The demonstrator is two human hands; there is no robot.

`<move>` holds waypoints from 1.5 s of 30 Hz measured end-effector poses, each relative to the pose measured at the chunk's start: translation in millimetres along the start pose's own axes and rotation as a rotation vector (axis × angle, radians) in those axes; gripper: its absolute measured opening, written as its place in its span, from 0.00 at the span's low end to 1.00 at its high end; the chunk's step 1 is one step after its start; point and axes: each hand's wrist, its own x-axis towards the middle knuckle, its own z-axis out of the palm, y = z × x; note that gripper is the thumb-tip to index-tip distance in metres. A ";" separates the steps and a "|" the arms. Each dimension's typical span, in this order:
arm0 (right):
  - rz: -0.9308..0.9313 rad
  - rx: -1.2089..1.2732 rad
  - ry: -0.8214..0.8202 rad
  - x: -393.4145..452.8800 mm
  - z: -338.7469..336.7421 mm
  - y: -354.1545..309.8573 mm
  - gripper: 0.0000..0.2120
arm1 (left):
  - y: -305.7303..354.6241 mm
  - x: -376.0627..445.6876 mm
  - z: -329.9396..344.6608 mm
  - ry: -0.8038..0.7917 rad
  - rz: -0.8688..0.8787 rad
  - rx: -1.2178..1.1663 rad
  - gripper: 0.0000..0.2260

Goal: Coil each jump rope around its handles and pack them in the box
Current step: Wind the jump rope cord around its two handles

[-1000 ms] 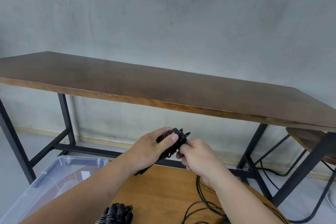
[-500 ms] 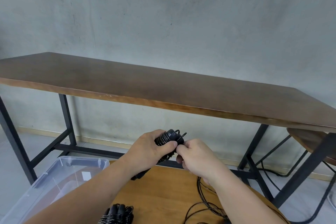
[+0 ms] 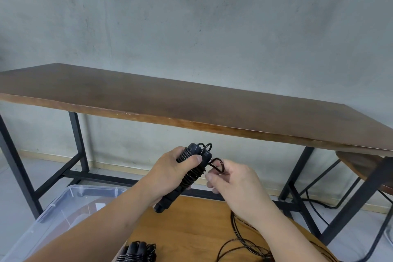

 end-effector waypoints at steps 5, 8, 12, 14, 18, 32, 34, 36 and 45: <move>-0.244 -0.155 0.095 0.0 -3.8 8.4 0.10 | -0.4 1.7 1.3 0.024 -0.029 -0.075 0.11; -0.316 -0.220 0.133 3.3 -4.3 11.6 0.10 | -2.8 2.0 2.0 0.006 -0.038 -0.090 0.11; -0.260 -0.133 0.105 1.0 0.4 8.1 0.08 | -3.1 2.1 5.6 0.031 0.024 0.063 0.09; -0.076 0.092 0.147 1.3 0.3 1.9 0.05 | -4.3 1.9 9.2 0.074 0.094 0.213 0.09; 0.206 0.524 0.209 2.9 -2.9 -10.5 0.03 | -5.4 -0.1 14.1 0.133 0.183 0.353 0.10; 0.317 0.717 0.151 -2.5 1.7 -12.3 0.10 | -9.1 -3.3 14.0 0.302 0.440 0.854 0.20; 0.345 0.815 0.115 -1.6 1.5 -9.8 0.10 | -10.0 -4.2 12.7 0.271 0.402 0.786 0.21; 0.372 0.986 0.063 0.2 0.5 -8.6 0.09 | -8.5 -5.8 11.9 0.251 0.367 0.697 0.19; 0.326 1.043 0.151 -0.9 10.4 -2.7 0.13 | -6.3 -7.4 12.2 0.181 0.313 0.557 0.15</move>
